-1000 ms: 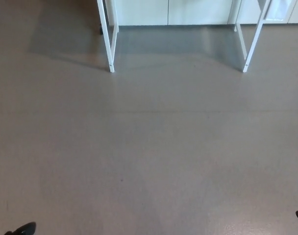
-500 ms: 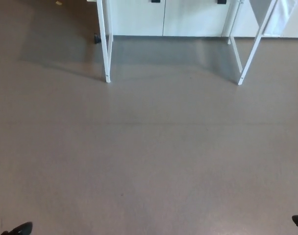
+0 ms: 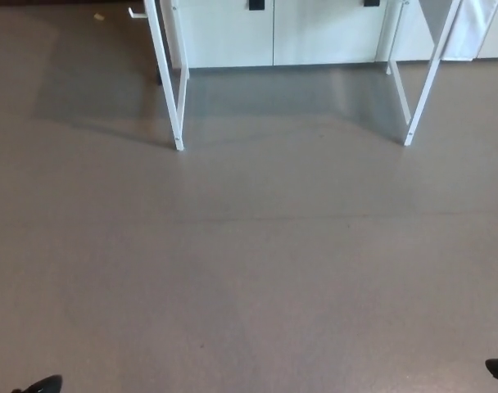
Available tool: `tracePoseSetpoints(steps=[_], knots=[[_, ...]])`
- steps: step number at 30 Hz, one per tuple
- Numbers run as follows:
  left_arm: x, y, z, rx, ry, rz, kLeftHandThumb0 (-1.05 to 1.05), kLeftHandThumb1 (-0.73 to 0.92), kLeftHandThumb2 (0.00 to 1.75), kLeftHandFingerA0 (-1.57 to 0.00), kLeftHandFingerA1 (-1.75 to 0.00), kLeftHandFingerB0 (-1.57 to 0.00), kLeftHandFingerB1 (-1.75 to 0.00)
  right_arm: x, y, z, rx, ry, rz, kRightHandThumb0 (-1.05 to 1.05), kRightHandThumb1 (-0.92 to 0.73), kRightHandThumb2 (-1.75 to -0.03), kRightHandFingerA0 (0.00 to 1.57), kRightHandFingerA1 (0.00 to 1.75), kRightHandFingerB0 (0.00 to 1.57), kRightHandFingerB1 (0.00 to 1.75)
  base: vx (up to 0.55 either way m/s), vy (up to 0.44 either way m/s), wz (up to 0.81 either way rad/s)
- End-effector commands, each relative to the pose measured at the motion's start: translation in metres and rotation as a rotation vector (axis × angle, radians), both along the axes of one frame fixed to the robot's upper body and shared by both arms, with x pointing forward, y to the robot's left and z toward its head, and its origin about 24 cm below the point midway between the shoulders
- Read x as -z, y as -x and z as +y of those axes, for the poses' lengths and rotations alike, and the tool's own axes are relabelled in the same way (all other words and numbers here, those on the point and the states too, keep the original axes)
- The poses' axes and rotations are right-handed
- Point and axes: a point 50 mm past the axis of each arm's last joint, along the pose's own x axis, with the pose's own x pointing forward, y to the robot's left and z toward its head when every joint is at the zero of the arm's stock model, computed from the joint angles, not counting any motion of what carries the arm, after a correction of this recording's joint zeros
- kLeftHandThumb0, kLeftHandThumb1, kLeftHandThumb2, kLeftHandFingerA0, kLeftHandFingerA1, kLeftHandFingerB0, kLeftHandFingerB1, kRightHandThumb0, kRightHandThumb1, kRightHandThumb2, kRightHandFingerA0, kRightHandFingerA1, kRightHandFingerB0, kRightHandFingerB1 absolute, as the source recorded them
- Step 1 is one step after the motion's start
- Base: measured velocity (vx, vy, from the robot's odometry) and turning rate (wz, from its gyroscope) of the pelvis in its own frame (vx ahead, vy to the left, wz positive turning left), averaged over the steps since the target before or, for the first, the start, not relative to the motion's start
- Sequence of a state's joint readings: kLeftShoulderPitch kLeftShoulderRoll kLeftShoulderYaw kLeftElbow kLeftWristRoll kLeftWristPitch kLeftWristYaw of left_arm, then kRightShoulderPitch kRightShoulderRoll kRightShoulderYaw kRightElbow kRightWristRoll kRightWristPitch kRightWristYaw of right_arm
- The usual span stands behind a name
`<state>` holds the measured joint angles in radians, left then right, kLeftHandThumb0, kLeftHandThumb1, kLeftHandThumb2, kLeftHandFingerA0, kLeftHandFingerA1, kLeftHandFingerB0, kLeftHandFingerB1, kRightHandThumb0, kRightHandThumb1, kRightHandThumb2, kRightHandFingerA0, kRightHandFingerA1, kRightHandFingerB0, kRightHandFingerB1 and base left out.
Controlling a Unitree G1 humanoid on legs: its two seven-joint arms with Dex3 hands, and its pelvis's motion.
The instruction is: The robot walks towards a desk on which a shovel is kept on the left hand side and a container is kept on the right hand side. The robot picks up the shovel using its left hand and places it in the container.
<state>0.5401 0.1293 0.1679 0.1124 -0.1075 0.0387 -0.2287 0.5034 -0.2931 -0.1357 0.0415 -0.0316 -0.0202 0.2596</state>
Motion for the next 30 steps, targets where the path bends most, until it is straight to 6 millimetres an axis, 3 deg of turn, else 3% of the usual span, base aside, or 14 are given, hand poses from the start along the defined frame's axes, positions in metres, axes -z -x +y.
tracePoseSetpoints(steps=[1, 13, 30], knots=[[-0.0032, 0.0000, 0.0053, 0.031, -0.052, -0.018, -0.15, 0.49, 0.91, -0.27, -0.54, -0.12, -0.47, -0.0006, -0.0007, -0.0018, -0.008, 0.003, 0.008, -0.27, -0.59, -0.57, 0.54, 0.56, 0.33, 0.46, 0.12, 0.018, -0.11], [-0.0034, -0.0012, 0.0051, 0.032, -0.056, -0.020, -0.14, 0.49, 0.91, -0.29, -0.55, -0.13, -0.48, -0.0014, -0.0032, -0.0020, -0.029, 0.028, 0.010, -0.28, -0.59, -0.57, 0.56, 0.56, 0.35, 0.46, 0.16, 0.148, -0.01], [-0.0035, -0.0012, 0.0063, 0.049, -0.074, -0.022, -0.16, 0.49, 0.91, -0.31, -0.56, -0.14, -0.48, 0.0002, -0.0014, -0.0016, -0.039, 0.018, 0.027, -0.25, -0.59, -0.56, 0.59, 0.55, 0.37, 0.45, 0.18, -0.083, 0.06]])
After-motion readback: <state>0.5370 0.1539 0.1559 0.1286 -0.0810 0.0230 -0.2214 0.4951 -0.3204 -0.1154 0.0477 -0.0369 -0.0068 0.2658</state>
